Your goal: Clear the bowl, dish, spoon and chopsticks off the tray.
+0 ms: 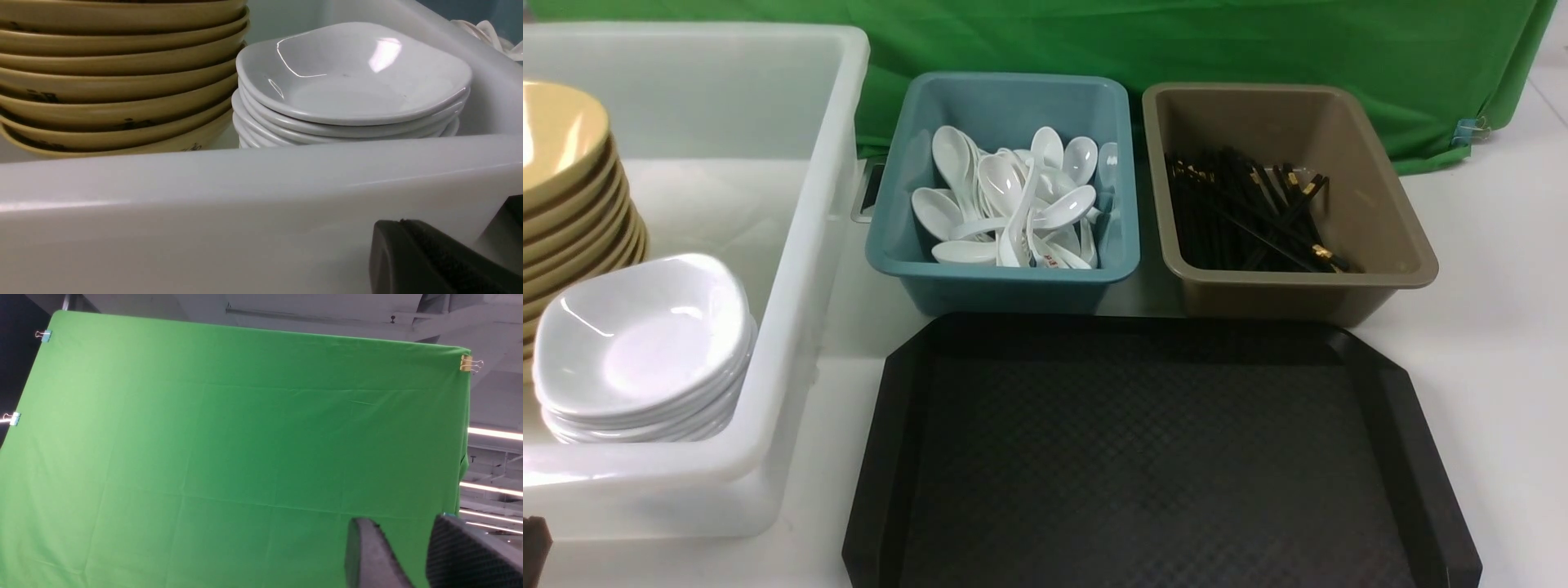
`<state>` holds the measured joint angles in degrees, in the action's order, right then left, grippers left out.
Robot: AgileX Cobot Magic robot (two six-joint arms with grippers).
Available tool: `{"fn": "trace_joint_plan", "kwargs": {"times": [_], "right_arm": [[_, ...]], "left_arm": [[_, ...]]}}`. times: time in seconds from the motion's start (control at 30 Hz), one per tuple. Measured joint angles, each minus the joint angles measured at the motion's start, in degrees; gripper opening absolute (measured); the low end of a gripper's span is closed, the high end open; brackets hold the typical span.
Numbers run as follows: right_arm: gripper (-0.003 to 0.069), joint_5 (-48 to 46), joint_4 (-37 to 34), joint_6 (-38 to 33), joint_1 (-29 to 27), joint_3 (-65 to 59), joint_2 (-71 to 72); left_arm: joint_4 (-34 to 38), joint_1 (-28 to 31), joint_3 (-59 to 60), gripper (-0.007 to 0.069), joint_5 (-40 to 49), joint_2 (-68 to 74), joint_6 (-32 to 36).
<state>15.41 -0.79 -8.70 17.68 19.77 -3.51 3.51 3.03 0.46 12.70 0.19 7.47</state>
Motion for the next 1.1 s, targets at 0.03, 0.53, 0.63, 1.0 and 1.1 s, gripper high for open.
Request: {"fn": "trace_joint_plan", "kwargs": {"times": [0.03,0.53,0.63,1.0,1.1], "right_arm": [[0.0219,0.0,0.0,0.0,0.0,0.0,0.0],[0.0239,-5.5,0.0,-1.4,-0.9,-0.1,0.8],[0.0239,-14.9,0.0,-2.3,-5.9,-1.9,1.2],[0.0240,-29.5,0.0,-2.9,-17.4,-20.1,3.3],[0.0240,-29.9,0.0,-2.8,-17.4,-20.1,3.3]], "left_arm": [[-0.1,0.0,0.0,0.0003,0.0,0.0,0.0],[-0.1,0.0,0.0,0.0003,-0.1,0.0,0.1],[-0.1,0.0,0.0,0.0003,-0.1,0.0,0.1],[-0.2,0.0,0.0,0.0003,-0.1,0.0,0.2],[-0.2,0.0,0.0,0.0003,0.1,-0.1,0.2]]}}
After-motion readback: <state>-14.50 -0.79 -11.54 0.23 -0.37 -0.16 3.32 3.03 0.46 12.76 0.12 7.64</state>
